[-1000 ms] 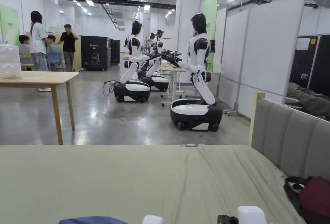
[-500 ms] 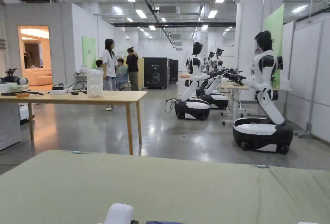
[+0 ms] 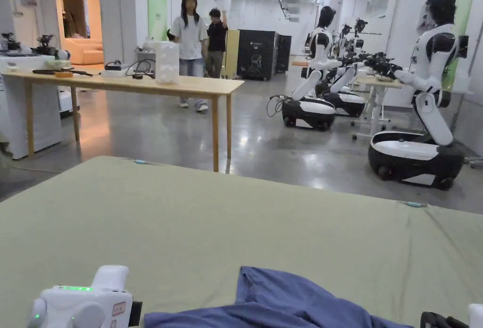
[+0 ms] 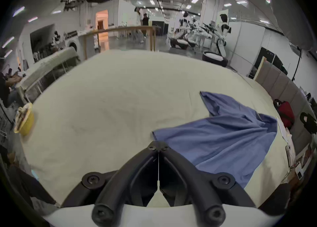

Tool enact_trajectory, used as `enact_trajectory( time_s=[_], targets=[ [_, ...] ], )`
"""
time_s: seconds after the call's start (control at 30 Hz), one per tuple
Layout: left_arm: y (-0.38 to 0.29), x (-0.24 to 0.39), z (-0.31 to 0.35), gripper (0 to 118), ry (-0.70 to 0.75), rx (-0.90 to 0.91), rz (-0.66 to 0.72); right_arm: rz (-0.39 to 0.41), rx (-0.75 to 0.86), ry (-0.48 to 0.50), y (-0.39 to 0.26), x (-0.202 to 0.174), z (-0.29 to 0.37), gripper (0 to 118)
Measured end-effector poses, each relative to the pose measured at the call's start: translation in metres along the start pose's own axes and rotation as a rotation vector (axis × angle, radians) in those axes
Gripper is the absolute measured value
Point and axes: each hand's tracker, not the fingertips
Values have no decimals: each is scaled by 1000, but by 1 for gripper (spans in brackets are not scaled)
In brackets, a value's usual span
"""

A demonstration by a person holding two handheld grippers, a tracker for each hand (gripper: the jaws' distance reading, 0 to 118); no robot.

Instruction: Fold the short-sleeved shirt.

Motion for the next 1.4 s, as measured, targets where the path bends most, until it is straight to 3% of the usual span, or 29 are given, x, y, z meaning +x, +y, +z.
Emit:
enact_trajectory(
  time_s=[0.03,0.07,0.1,0.13,0.3,0.37,0.47,0.5,0.53,0.57,0.6,0.63,0.7,0.73,0.77,0.9,1.0,1.03,1.07,1.1,1.13,1.17,1.2,1.27,1.4],
  targets=[
    [0,6,-10,10,20,-2,-16,-4,-7,-1,-2,1,-4,7],
    [1,11,-23,50,65,1,-40,-7,-16,-4,-4,4,-8,7],
    [3,15,-39,98,86,-7,-56,-8,-27,-11,-4,6,-7,7],
    [3,18,-49,118,79,-29,-64,-8,-38,-19,-6,10,-10,7],
    [10,19,-98,115,145,-85,-120,3,-81,-85,-19,45,-22,7],
    [9,16,-113,107,159,-121,-121,-3,-108,-121,-21,59,-25,7],
    [4,17,-120,77,90,-157,-71,-33,-165,-176,-28,86,-40,7],
    [6,19,-114,55,109,-131,-82,-39,-189,-199,-35,100,-50,7],
    [7,20,-111,15,79,-105,-113,-41,-212,-212,-38,109,-59,7],
    [9,23,-106,0,69,-83,-118,-42,-232,-220,-40,117,-69,7],
    [11,25,-100,0,57,-64,-102,-42,-266,-229,-43,125,-81,7],
    [14,25,-95,0,67,-53,-111,-44,-296,-230,-45,130,-91,18],
    [18,26,-82,0,25,-24,-97,-71,-338,-225,-49,143,-118,93],
    [20,26,-79,0,30,-27,-101,-78,-376,-228,-51,148,-130,115],
    [21,27,-74,0,32,-19,-107,-77,-418,-237,-52,149,-140,118],
    [14,55,-45,0,45,3,-124,0,-433,-257,-62,142,-165,118],
    [17,56,-45,0,47,-3,-119,61,-546,-268,-75,133,-184,116],
    [16,59,-44,0,49,-6,-120,67,-586,-256,-79,131,-190,106],
    [20,50,-52,0,46,-19,-113,32,-562,-193,-78,130,-187,87],
    [19,51,-51,0,49,-22,-114,38,-506,-240,-74,125,-180,77],
    [19,52,-51,0,50,-23,-113,41,-483,-227,-72,122,-177,54],
    [19,50,-52,0,46,-28,-107,48,-488,-209,-70,123,-174,18],
    [20,46,-54,0,44,-30,-102,78,-478,-250,-68,125,-171,9],
    [22,46,-48,0,41,-28,-95,-5,-443,-192,-60,135,-159,8],
    [36,44,-28,0,36,8,-87,-105,-342,-175,-30,150,-127,8]
  ],
)
